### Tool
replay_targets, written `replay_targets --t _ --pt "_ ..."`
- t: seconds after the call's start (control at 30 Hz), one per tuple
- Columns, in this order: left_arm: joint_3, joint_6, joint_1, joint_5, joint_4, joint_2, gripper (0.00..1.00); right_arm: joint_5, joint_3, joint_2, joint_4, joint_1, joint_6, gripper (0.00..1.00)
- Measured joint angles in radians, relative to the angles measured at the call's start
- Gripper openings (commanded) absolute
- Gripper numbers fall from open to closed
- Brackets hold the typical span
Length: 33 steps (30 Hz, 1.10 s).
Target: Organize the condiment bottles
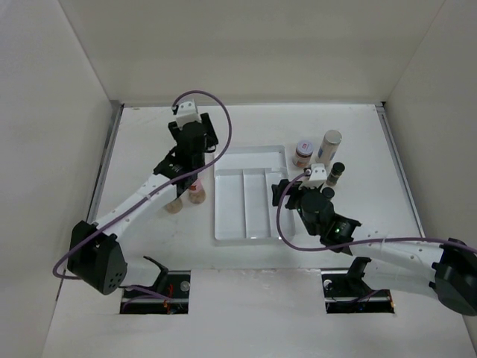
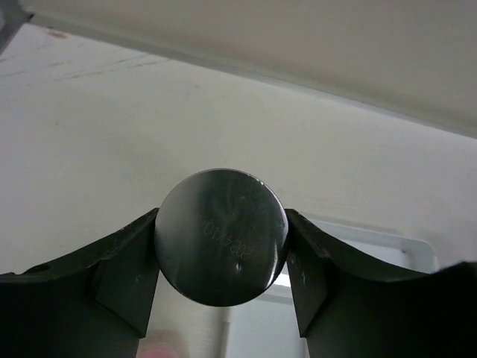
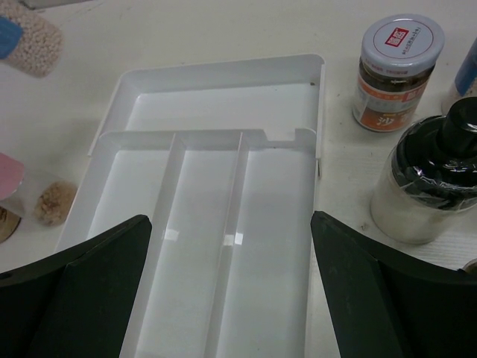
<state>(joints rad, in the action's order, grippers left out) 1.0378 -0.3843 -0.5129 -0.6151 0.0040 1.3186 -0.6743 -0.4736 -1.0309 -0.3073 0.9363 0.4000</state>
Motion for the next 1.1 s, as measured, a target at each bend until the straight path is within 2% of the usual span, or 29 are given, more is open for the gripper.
replay_targets --t 0.27,0.47,0.63,0.7,0.8,0.9,1.0,1.1 --pt "0.088 0.011 -0.149 0.025 0.057 0.186 0.36 0.002 0.000 0.003 0.000 -0.014 0.004 0.95" --pt "0.089 0.021 -0.175 0.028 0.060 0.322 0.36 0.002 0.007 0.004 -0.001 -0.015 0.008 0.96" --pt "0.089 0.031 -0.175 0.021 0.068 0.362 0.37 0.002 0.017 0.004 0.000 -0.023 0.009 0.96" --pt "0.089 0.037 -0.175 0.014 0.072 0.367 0.44 0.002 0.018 0.006 0.000 -0.029 0.009 0.98" --pt "0.089 0.039 -0.176 0.009 0.082 0.370 0.67 0.006 0.018 0.029 0.003 -0.052 0.012 1.00" --pt "0.087 0.045 -0.177 -0.005 0.108 0.371 0.83 0.006 0.012 0.077 0.022 -0.097 0.016 1.00" --pt "0.079 0.044 -0.178 -0.014 0.152 0.369 0.92 0.006 -0.063 0.098 0.120 -0.155 0.020 1.00" --pt "0.043 0.045 -0.185 -0.018 0.172 0.344 0.96 0.024 -0.184 0.087 0.193 -0.238 0.017 1.00"
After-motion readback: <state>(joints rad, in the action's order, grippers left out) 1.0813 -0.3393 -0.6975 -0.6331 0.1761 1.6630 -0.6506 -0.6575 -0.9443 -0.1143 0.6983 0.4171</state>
